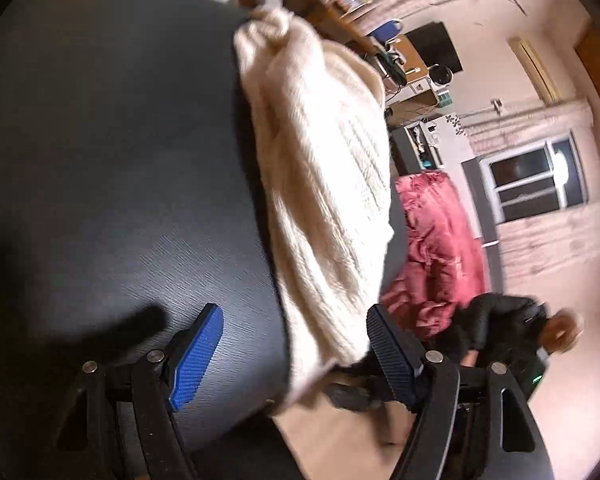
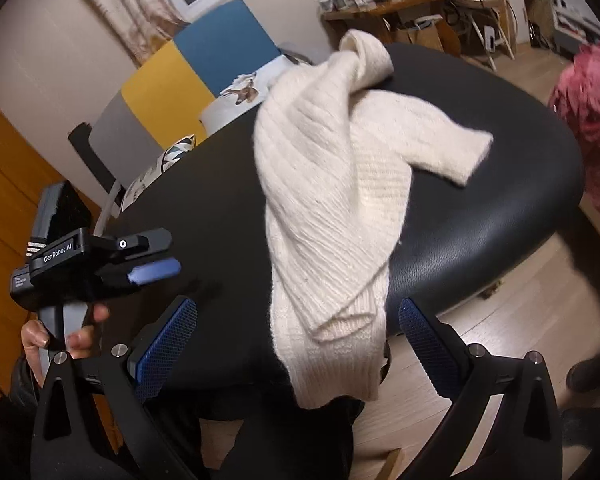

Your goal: Fold clothes

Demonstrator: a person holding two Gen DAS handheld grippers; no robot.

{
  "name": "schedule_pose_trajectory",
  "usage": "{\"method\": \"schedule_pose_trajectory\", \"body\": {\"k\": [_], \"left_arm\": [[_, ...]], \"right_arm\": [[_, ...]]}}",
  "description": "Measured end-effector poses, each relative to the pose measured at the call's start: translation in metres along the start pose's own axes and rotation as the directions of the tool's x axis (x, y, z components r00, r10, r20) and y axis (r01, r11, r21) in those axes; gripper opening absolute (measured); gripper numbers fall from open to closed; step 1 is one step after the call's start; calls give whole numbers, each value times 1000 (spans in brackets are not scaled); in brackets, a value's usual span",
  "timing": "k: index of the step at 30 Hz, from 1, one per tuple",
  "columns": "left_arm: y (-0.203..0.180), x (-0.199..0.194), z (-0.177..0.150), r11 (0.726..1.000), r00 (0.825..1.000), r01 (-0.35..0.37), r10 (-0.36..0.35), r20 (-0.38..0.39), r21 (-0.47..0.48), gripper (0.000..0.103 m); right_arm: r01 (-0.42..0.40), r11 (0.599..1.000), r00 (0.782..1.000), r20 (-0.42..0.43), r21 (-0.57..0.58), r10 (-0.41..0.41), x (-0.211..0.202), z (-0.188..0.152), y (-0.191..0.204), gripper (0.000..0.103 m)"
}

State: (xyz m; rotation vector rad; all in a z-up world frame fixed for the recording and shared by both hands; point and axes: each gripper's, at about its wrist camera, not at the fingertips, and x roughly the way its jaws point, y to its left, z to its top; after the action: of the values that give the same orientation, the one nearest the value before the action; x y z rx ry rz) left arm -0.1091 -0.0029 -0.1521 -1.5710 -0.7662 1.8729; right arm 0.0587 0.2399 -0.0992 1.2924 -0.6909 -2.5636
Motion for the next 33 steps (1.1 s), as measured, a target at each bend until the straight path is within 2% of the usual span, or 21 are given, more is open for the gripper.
{"method": "schedule_pose_trajectory", "body": {"k": [5, 8, 10, 11, 12, 16, 22, 28, 29, 30, 33], "left_arm": [[13, 25, 5, 989, 993, 86, -96, -76, -122, 67], [14, 40, 5, 984, 990, 91, -106, -93, -153, 61], [14, 48, 3, 984, 989, 95, -110, -98, -153, 46], [15, 52, 2, 984, 989, 89, -106, -104, -155, 34], [17, 55, 1, 983, 988, 80, -100, -114, -163, 30], [31, 67, -7, 975, 987, 47, -79, -138, -217, 30], [36, 76, -3, 977, 992, -15, -13, -129, -214, 29], [25, 83, -5, 981, 987, -105, 82, -139, -165, 23], [23, 86, -5, 979, 986, -116, 93, -139, -168, 19], [21, 89, -5, 977, 985, -126, 103, -139, -173, 13], [28, 89, -6, 974, 984, -127, 101, -145, -186, 12]], "right_arm": [[25, 999, 999, 28, 48, -26, -6, 0, -13, 103], [34, 998, 999, 29, 61, -35, -8, 2, -19, 103], [51, 996, 998, 27, 71, -53, -8, 2, -22, 103], [63, 995, 998, 23, 71, -65, -7, 2, -23, 103], [75, 995, 997, 22, 71, -77, -6, 1, -24, 103], [94, 993, 995, 26, 76, -97, -6, 2, -26, 103], [121, 990, 992, 32, 74, -124, -8, 2, -26, 103], [133, 987, 990, 34, 88, -136, -10, 3, -29, 103], [136, 986, 990, 36, 92, -140, -11, 3, -30, 103], [141, 985, 989, 39, 95, -145, -12, 4, -30, 103], [151, 983, 986, 49, 106, -157, -14, 5, -32, 103]]}}
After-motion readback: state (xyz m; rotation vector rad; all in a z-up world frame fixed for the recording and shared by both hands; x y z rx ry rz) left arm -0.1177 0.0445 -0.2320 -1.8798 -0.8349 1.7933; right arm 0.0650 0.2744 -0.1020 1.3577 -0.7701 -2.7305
